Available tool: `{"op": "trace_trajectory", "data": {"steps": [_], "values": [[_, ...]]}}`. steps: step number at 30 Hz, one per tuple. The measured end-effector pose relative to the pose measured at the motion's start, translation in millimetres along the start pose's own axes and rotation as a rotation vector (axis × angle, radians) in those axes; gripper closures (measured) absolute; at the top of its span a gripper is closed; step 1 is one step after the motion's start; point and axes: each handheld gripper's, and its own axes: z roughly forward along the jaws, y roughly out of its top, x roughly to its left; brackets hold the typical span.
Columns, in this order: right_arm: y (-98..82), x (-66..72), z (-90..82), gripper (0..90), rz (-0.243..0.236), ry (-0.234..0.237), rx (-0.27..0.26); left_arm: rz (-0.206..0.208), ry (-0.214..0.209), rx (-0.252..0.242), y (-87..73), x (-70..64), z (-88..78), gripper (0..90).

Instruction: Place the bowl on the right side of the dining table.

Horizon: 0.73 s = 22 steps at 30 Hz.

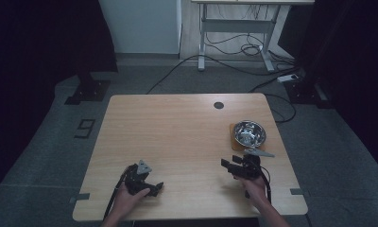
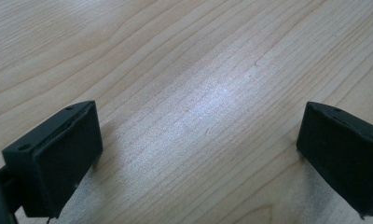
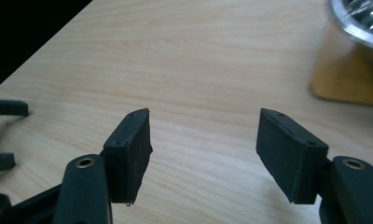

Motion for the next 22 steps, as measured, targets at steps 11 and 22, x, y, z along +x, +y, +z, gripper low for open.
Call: {"op": "trace_trajectory", "data": {"steps": [11,22], "values": [[-10.9,10.8,17.6,34.7,-0.054,0.020,0.058,-0.003,0.000,-0.002,-0.3,-0.4,-0.1,0.0],[-13.9,9.9,19.2,33.4,-0.055,0.021,0.070,-0.003,0.000,-0.002,-0.3,-0.5,-0.1,0.0]]}}
